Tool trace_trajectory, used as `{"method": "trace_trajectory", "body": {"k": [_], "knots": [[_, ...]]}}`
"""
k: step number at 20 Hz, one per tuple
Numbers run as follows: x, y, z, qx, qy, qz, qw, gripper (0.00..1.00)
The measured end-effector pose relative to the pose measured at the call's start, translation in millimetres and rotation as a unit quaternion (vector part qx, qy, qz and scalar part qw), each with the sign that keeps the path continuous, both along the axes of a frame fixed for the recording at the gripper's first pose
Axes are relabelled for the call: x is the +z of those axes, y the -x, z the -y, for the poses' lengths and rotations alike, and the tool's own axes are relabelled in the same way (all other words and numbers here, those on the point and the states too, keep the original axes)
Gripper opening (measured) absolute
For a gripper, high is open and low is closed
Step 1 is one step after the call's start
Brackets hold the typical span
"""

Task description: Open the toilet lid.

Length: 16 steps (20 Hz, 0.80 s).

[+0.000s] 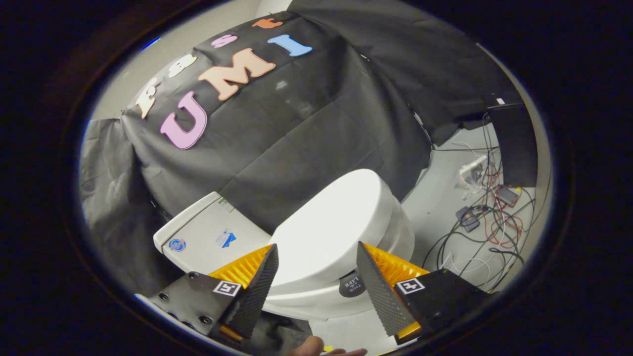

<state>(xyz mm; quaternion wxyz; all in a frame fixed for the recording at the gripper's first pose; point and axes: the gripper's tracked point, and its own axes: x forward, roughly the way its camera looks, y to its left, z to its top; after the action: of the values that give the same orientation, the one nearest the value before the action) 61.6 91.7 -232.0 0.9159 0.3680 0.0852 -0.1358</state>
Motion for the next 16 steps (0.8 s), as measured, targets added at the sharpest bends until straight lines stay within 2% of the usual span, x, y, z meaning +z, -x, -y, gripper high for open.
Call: {"method": "trace_trajectory", "body": {"k": [10,16], "knots": [[-36.0,11.4,8.4,-0.054,-0.115,0.019,0.992,0.97],[-45.1,4.9,1.1,-0.051,-0.168,0.032,0.984,0.96]]}}
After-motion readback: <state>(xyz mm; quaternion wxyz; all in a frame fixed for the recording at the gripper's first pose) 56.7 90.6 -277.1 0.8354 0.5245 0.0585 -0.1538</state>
